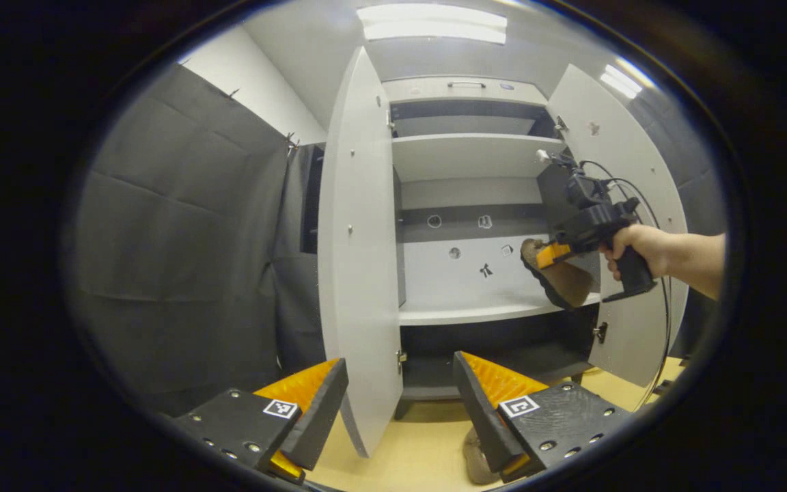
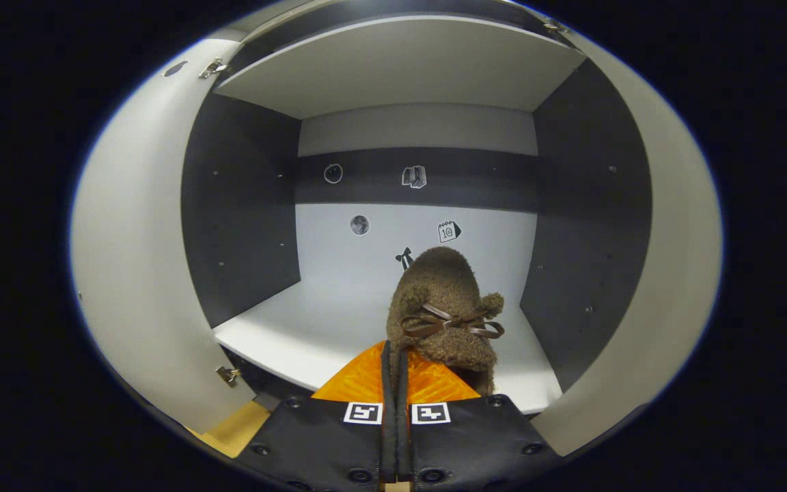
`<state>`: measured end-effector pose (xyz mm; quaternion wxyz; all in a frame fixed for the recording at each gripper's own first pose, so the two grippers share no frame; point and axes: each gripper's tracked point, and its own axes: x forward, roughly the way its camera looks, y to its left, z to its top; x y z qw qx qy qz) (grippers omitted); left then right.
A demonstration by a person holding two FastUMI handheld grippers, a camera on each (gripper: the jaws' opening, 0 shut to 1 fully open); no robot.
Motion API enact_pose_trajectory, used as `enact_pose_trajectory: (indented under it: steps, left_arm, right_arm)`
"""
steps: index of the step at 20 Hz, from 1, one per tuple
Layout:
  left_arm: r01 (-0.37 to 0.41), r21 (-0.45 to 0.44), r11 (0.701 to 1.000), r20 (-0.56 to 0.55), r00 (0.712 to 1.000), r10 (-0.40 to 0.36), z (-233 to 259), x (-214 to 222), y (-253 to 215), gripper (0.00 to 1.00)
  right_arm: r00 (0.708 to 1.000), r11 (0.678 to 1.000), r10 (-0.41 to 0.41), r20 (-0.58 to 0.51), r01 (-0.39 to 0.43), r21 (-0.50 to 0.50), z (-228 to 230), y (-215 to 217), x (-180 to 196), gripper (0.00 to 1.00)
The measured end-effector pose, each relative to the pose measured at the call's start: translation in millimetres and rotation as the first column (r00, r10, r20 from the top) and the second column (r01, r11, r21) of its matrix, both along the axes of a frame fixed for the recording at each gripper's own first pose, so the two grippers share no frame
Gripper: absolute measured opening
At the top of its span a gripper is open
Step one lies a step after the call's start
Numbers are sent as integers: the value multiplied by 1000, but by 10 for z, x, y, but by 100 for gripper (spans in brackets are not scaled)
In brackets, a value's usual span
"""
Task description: Grab one shoe with the right hand and put it into the shoe cabinet, grab the other shoe with the left hand and put it into the shoe cabinet; then close the right door with the right hand and the left door with the left hand.
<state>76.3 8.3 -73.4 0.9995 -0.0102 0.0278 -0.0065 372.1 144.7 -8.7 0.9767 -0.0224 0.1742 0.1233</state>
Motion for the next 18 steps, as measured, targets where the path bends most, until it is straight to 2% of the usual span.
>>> enact_pose_trajectory:
  steps: [4, 5, 6, 9, 11, 13, 14, 16, 18]
  left_arm:
    - [-25, -13, 1000, -17, 1000, 25, -90, -44, 109, 96]
    - [-32, -9, 999, -18, 999, 31, -88, -56, 128, 96]
    - [-38, -2, 999, -17, 999, 38, -79, -53, 149, 90]
    - [-43, 7, 999, -21, 999, 43, -95, -55, 172, 90]
    - [-47, 6, 999, -28, 998, 47, -112, -60, 159, 90]
    - [-40, 13, 999, -29, 999, 40, -106, -45, 118, 90]
    - [-33, 15, 999, -31, 999, 34, -114, -41, 89, 90]
    - [-14, 7, 1000, -36, 999, 14, -126, -13, 11, 90]
    - [16, -10, 1000, -41, 999, -16, -168, 26, -94, 90]
  right_arm:
    - [999, 998, -28, -20, 27, -63, -119, 35, 505, 1]
    - [999, 997, -29, -34, 27, -72, -158, 56, 592, 2]
    - [999, 996, -33, -41, 29, -87, -193, 52, 667, 2]
    - [997, 993, -47, -59, 40, -112, -261, 84, 779, 3]
    - [998, 993, -35, -46, 30, -112, -238, 125, 793, 14]
    - [1000, 994, -12, 6, 12, -111, -118, 167, 752, 36]
    - [999, 993, -7, 40, 12, -116, -29, 159, 696, 72]
    - [993, 994, 3, 117, 10, -107, 180, 147, 546, 98]
    - [983, 997, 9, 183, 6, -82, 365, 123, 346, 98]
